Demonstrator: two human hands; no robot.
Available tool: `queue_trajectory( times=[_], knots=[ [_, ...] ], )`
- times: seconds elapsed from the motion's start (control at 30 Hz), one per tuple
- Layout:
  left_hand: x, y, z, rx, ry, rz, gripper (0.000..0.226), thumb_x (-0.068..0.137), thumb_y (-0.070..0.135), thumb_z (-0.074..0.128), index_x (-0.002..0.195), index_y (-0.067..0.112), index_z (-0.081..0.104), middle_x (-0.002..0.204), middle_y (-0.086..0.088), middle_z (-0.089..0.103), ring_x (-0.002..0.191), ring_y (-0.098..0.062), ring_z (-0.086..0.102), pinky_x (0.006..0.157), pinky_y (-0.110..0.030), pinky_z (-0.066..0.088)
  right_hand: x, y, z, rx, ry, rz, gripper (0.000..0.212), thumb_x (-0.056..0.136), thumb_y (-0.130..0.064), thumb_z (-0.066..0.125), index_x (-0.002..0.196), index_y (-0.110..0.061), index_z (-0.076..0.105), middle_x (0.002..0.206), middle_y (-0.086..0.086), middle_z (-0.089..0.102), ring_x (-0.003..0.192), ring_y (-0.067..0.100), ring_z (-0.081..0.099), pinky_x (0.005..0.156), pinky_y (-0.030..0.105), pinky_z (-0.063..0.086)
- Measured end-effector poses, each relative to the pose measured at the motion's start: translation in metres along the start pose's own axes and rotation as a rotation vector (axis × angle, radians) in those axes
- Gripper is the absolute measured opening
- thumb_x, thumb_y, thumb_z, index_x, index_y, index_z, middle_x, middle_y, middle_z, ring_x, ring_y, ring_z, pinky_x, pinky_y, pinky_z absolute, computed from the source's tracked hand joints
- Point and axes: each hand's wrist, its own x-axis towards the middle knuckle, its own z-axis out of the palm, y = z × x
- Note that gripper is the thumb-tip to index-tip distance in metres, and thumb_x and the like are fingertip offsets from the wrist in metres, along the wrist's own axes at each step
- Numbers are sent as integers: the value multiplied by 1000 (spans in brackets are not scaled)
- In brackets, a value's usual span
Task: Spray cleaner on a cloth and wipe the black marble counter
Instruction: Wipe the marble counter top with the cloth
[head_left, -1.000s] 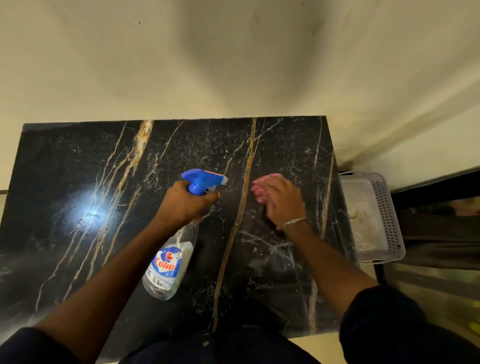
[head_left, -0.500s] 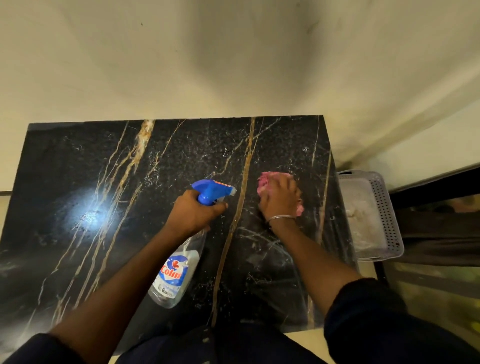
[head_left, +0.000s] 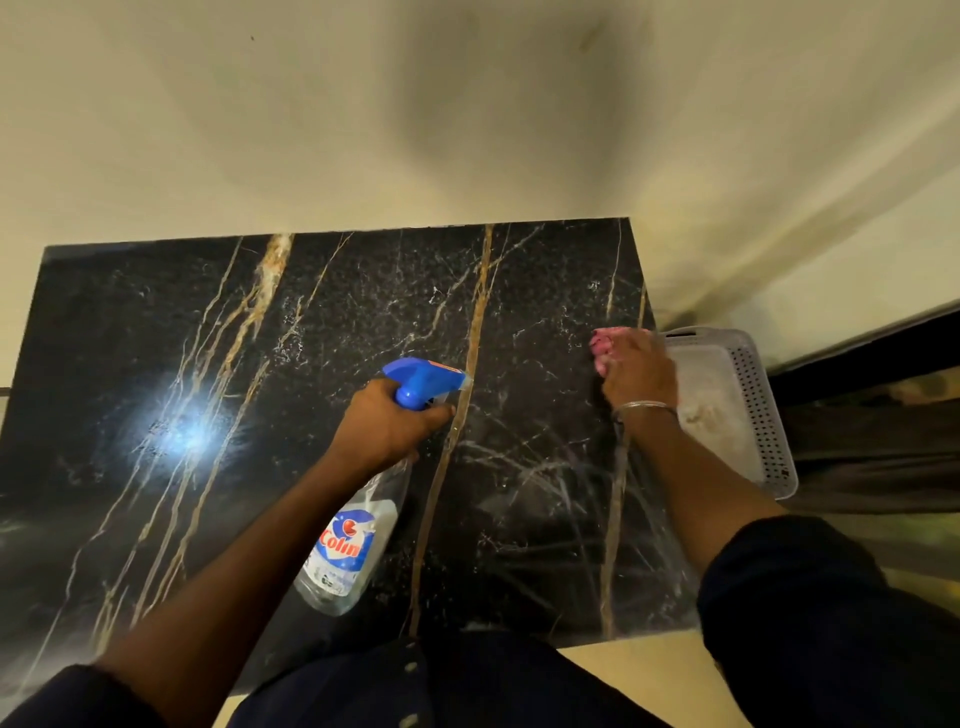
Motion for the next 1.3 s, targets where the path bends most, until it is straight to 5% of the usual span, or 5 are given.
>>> queue_trajectory(
  times=[0.27,0.7,1.07,1.2,1.3],
  knots=[
    [-5,4,3,11,-4,17,19,84,27,75,95,17,64,81,-3,69,68,-10,65,57,-17,45,-12,-4,-8,-77,8,277,50,76,-18,74,123,-12,58,127,13,51,111,35,46,89,45,41],
    [-13,6,25,73,35,23,25,80,33,78,89,14,64,72,-1,66,59,-9,61,55,-20,44,-92,-105,35,-10,-40,-412,47,73,-26,74,118,-23,62,122,1,57,108,26,48,87,40,45],
    [-22,-7,22,44,46,22,19,82,28,77,81,20,60,67,3,64,54,-3,60,48,-10,40,-60,24,-7,-111,-18,170,53,69,-22,77,118,-15,61,123,8,52,107,33,45,85,43,42],
    [-26,-7,23,15,18,31,15,83,27,75,84,20,62,77,-8,69,71,-20,68,67,-35,58,-72,-15,0,-43,21,270,60,71,-25,80,125,-15,58,128,9,50,112,33,44,91,43,41],
    [-29,-10,22,-17,14,8,15,82,27,75,88,19,64,86,-13,72,82,-29,71,80,-46,60,-93,-66,14,-39,17,59,55,73,-26,76,124,-19,55,124,7,51,108,28,44,87,37,41]
  ],
)
